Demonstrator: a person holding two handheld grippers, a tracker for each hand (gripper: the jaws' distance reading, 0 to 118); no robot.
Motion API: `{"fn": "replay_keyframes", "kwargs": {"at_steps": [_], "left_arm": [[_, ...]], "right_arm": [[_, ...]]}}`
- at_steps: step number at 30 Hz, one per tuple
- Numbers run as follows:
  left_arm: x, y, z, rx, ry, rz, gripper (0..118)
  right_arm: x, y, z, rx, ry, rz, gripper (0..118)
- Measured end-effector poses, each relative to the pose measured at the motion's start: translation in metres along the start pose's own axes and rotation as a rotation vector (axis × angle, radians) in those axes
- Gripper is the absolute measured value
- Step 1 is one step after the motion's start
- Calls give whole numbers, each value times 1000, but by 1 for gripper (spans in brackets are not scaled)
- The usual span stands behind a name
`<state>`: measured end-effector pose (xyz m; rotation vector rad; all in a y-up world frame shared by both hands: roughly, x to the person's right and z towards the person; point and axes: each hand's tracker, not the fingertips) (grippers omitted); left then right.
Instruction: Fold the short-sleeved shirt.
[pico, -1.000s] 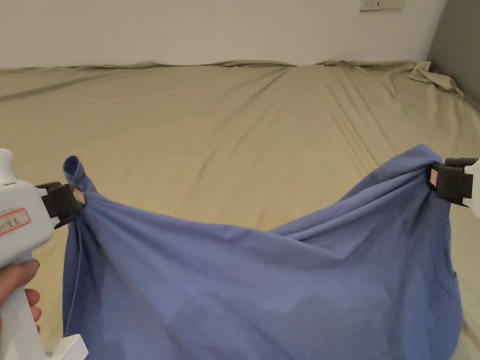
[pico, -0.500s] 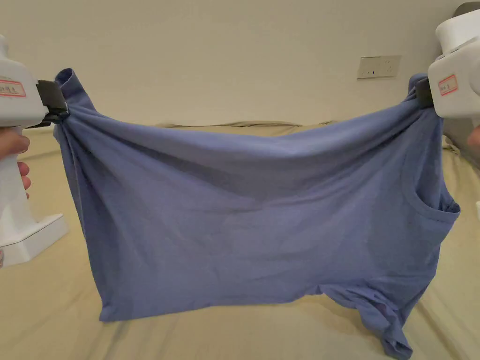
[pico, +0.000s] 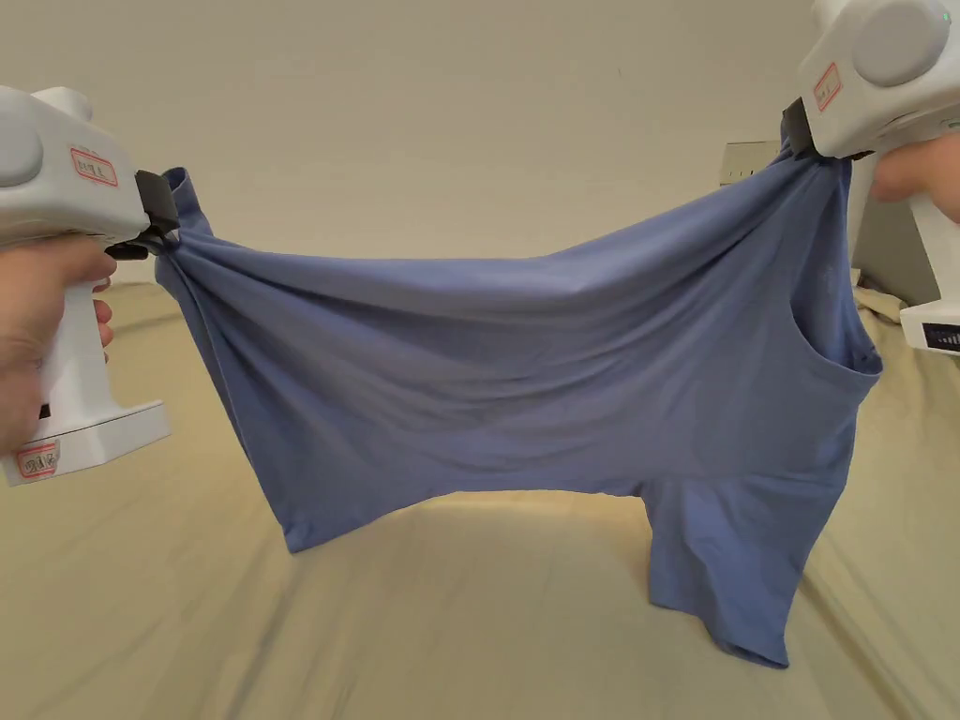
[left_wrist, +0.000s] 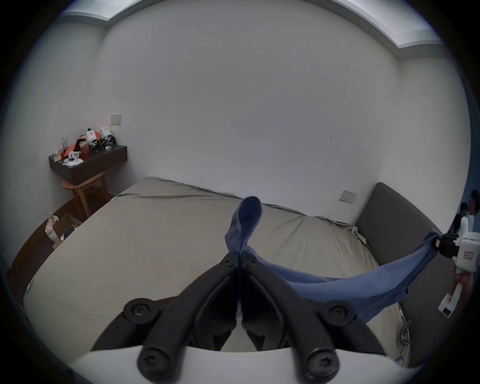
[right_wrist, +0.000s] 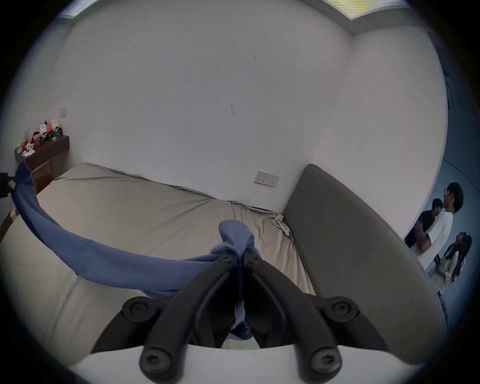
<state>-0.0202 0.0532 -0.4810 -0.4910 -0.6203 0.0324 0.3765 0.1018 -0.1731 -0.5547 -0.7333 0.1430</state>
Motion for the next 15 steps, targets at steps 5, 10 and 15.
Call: {"fn": "replay_keyframes", "kwargs": {"at_steps": [5, 10, 15], "left_arm": [[2, -18, -18, -46, -7, -18, 0], [-4, -77, -21, -143, -47, -24, 0], [-8, -152, 4, -216, -104, -50, 0]], "right_arm": [[-3, -22, -34, -60, 39, -19, 5], [-13, -96, -42, -135, 117, -42, 5], [-29, -189, -8, -173, 160, -60, 5]]}}
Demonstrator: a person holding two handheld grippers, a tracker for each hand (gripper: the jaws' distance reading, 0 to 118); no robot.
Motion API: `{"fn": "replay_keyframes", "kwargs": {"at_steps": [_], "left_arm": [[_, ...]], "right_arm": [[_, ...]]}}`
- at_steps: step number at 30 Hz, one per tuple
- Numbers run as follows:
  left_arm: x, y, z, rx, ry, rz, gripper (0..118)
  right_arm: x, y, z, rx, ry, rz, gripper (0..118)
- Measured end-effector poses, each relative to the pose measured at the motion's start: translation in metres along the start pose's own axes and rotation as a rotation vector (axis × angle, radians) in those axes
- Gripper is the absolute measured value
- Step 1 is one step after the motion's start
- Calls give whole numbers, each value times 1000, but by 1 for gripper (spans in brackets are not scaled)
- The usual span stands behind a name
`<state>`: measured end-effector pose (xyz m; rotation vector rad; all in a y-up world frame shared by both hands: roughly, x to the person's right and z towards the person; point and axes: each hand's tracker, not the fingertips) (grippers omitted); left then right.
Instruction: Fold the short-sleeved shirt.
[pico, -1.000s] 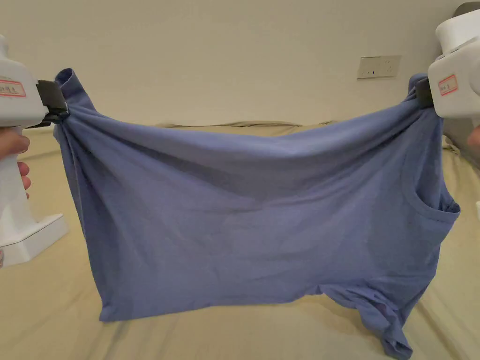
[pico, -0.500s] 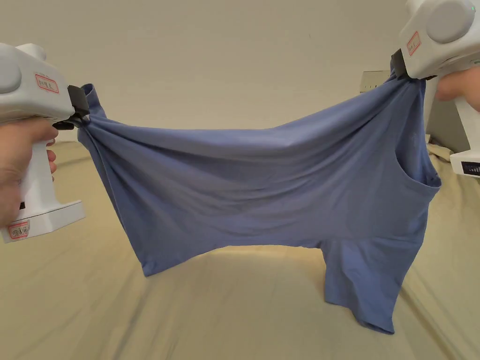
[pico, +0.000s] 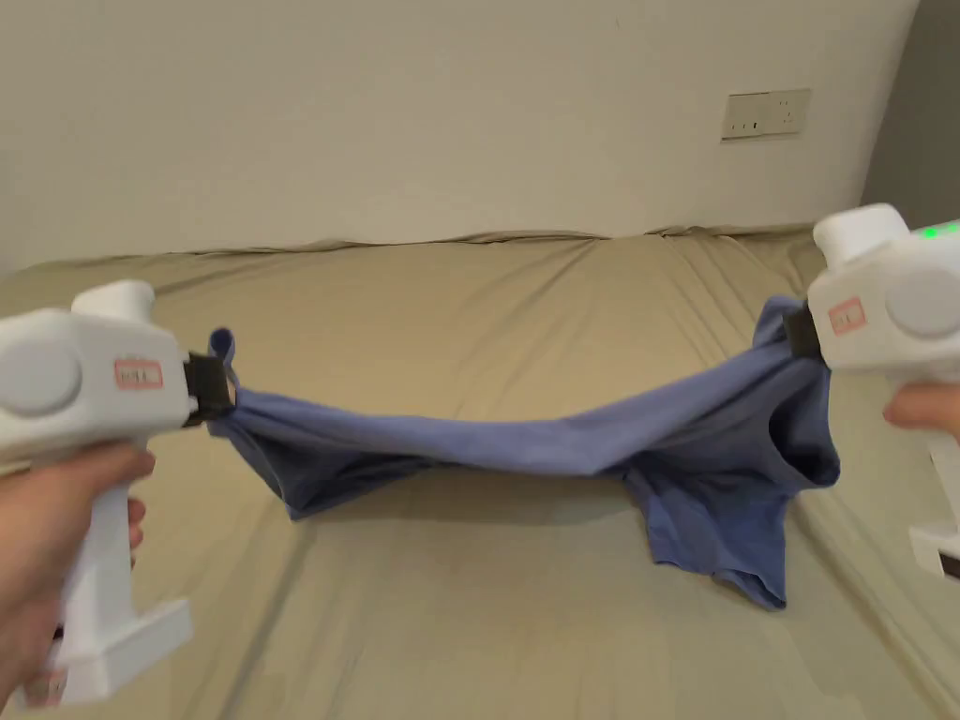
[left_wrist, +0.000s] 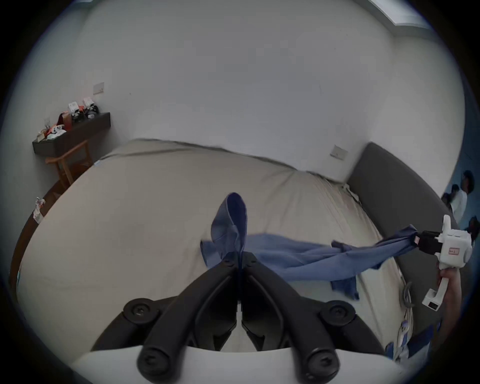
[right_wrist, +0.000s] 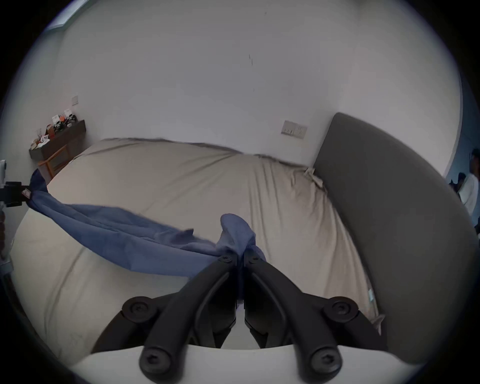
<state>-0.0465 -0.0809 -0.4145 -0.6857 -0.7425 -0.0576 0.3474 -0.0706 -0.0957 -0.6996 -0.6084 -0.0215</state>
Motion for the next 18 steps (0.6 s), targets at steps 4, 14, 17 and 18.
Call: {"fn": "replay_keyframes", "kwargs": {"at_steps": [4, 14, 17, 18], "left_arm": [[7, -59, 42, -9, -55, -1, 0], [-20, -169, 121, -135, -121, 32, 0], [-42, -197, 139, -179, -106, 66, 0], [-48, -206, 143, -200, -100, 78, 0]], "right_arm": [[-3, -67, 30, -17, 79, -93, 5], [-25, -194, 130, -94, 101, -115, 5], [-20, -222, 152, -155, 84, -131, 5], [-18, -231, 158, -186, 79, -131, 5]]}}
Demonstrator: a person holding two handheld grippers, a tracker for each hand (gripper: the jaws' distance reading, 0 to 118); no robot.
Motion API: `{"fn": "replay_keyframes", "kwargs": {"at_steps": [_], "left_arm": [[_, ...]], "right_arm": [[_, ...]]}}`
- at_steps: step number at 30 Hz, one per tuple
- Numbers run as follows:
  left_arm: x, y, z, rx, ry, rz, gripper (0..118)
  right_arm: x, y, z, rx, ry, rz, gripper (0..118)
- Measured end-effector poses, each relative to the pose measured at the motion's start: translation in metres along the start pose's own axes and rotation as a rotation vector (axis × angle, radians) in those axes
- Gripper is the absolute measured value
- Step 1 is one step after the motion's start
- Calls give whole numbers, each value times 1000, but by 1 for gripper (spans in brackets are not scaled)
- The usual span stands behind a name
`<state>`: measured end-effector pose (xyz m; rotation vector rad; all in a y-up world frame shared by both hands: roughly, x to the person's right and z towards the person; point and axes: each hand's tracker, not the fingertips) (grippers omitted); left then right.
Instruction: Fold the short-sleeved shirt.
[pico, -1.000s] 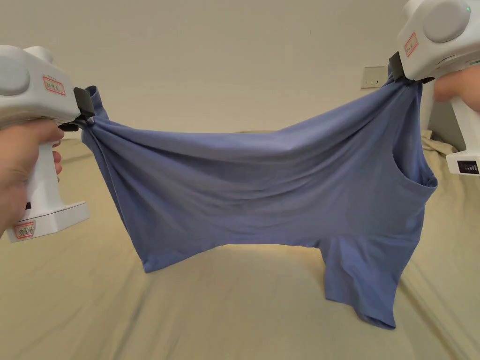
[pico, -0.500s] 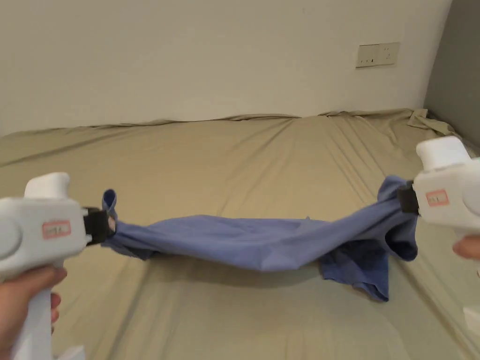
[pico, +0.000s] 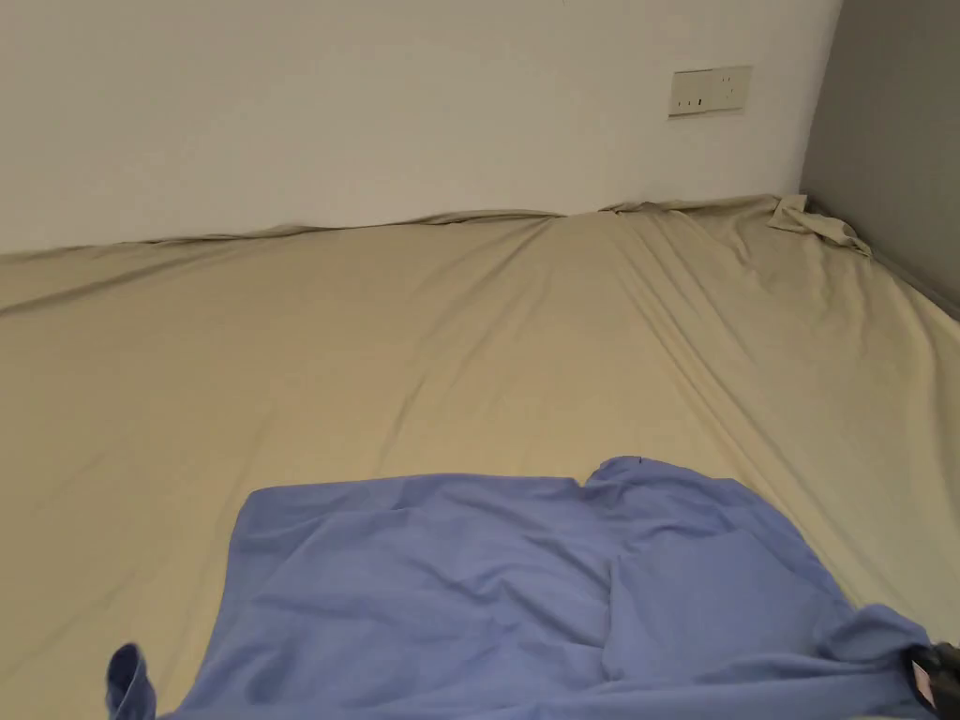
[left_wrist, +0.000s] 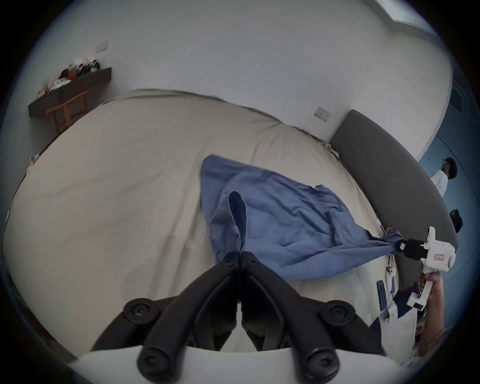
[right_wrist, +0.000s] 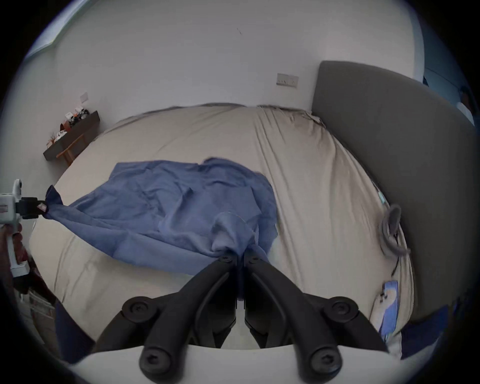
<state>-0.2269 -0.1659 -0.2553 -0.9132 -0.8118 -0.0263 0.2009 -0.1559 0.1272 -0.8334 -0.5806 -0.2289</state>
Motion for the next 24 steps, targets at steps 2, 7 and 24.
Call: {"fn": "replay_keyframes", "kwargs": {"at_steps": [2, 7, 24], "left_arm": [[-10, -17, 4, -41, 19, 12, 0], [-22, -53, -11, -154, 19, 49, 0], [-31, -95, -81, -264, 283, -31, 105]], "right_arm": [[1, -15, 4, -45, -38, 5, 5], [-2, -50, -19, -202, -57, 0, 5], [-5, -97, -106, -421, -86, 76, 25]]}}
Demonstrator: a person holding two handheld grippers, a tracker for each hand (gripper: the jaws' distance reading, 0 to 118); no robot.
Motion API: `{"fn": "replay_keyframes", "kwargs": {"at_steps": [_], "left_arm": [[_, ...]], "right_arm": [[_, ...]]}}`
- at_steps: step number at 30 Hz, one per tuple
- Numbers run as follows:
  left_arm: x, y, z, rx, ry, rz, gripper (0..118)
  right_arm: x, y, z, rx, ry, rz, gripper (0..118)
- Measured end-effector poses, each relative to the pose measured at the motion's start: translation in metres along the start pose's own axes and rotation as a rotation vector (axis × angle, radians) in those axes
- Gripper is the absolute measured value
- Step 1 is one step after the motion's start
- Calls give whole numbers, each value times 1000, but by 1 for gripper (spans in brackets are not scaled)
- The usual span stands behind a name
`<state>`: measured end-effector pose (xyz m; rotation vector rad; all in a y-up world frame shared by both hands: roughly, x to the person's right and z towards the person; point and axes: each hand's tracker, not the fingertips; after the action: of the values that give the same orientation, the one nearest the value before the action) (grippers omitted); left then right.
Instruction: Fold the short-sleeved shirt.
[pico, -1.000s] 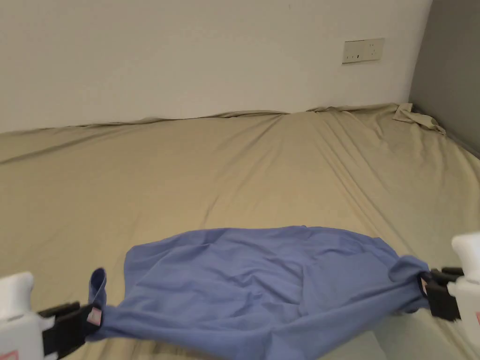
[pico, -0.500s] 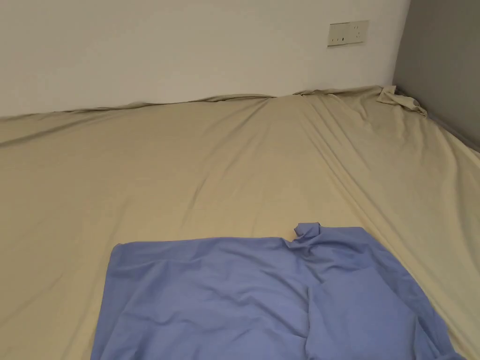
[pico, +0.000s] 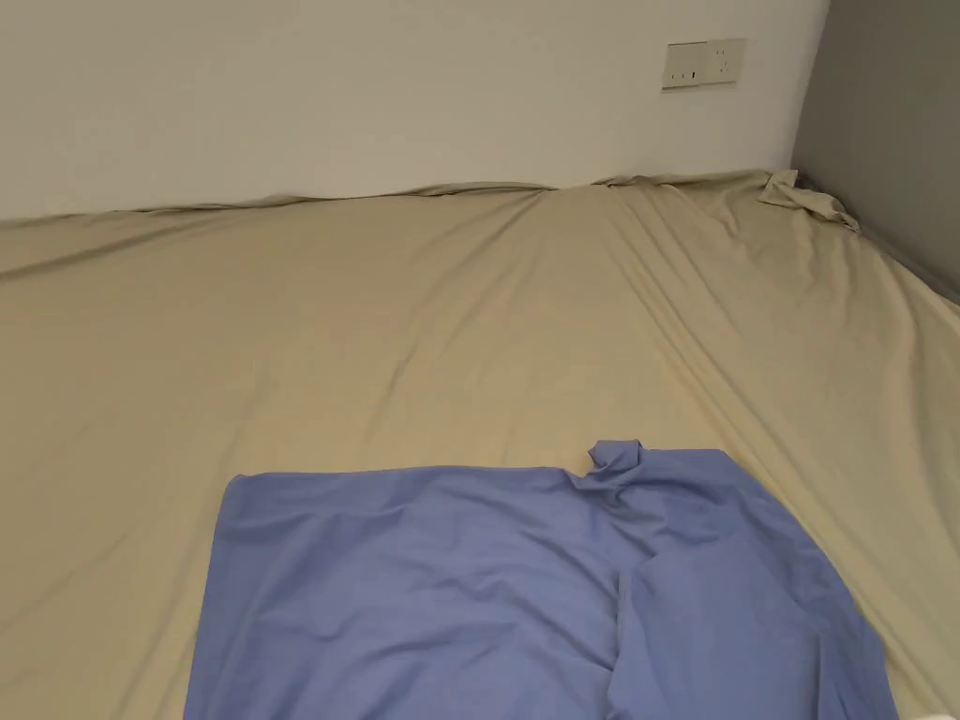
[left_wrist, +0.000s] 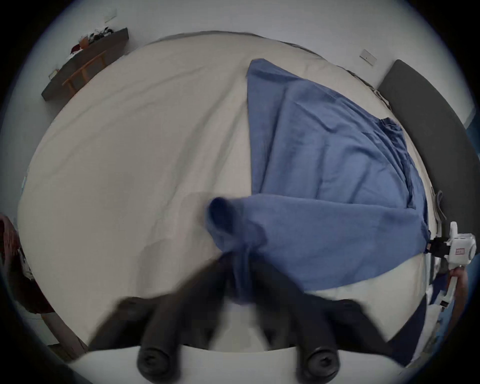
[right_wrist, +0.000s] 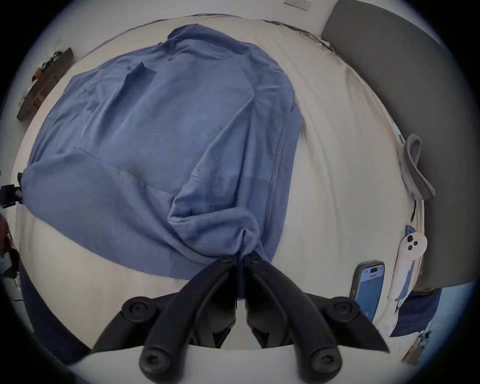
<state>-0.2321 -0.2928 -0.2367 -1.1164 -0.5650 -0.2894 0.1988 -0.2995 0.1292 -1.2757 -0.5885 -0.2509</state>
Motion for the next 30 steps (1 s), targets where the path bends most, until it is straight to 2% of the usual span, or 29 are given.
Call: {"fn": "replay_keyframes", "kwargs": {"at_steps": [1, 2, 3, 4, 6, 8, 10, 12, 13, 14, 15, 16, 17, 18, 19, 21, 23, 26, 29, 30], "left_arm": [[2, 4, 5, 10, 70, -33, 118], [2, 9, 13, 15, 110, -60, 117], [-2, 13, 40, 167, 74, -32, 117], [-5, 19, 54, 188, 30, 4, 117], [-9, 31, 87, 307, -4, 94, 118], [9, 34, 102, 371, -29, 81, 118], [26, 37, 109, 344, 21, 30, 118], [44, 39, 104, 282, 68, -55, 118], [54, 34, 102, 274, 104, -60, 118], [61, 26, 100, 287, 97, -59, 115], [65, 18, 99, 298, 42, -62, 90], [68, 10, 97, 280, -81, -30, 48], [68, 8, 93, 240, -162, 2, 5], [67, 4, 89, 198, -206, 51, 1], [66, 7, 85, 183, -240, 61, 1], [66, 14, 84, 212, -139, -26, 1], [73, 32, 85, 249, -106, -82, 1], [72, 78, 68, 296, -124, -97, 1], [74, 143, 21, 329, -87, -113, 3], [72, 167, -1, 330, -58, -98, 52]], "right_arm": [[2, 2, 4, 3, 4, 6, 53], [10, 6, 12, 40, 29, 9, 91], [18, 11, 25, 81, 14, -30, 118], [25, 16, 37, 113, 21, -62, 118], [40, 24, 80, 300, 90, -148, 118], [42, 34, 107, 397, 102, -215, 118], [30, 42, 129, 468, 109, -259, 117], [7, 43, 145, 531, 147, -263, 114], [-5, 42, 148, 532, 132, -249, 101], [-9, 46, 137, 542, 96, -241, 59], [-18, 47, 132, 535, 76, -206, 2], [-28, 44, 131, 537, 88, -213, 2], [-34, 43, 131, 525, 154, -185, 2], [-36, 45, 122, 495, 223, -197, 2], [-39, 45, 120, 486, 247, -215, 2], [-42, 47, 120, 490, 244, -200, 2], [-43, 46, 120, 511, 219, -177, 2], [-35, 53, 118, 503, 237, -188, 2], [-29, 58, 115, 500, 248, -212, 2], [-29, 59, 115, 499, 240, -213, 2]]}}
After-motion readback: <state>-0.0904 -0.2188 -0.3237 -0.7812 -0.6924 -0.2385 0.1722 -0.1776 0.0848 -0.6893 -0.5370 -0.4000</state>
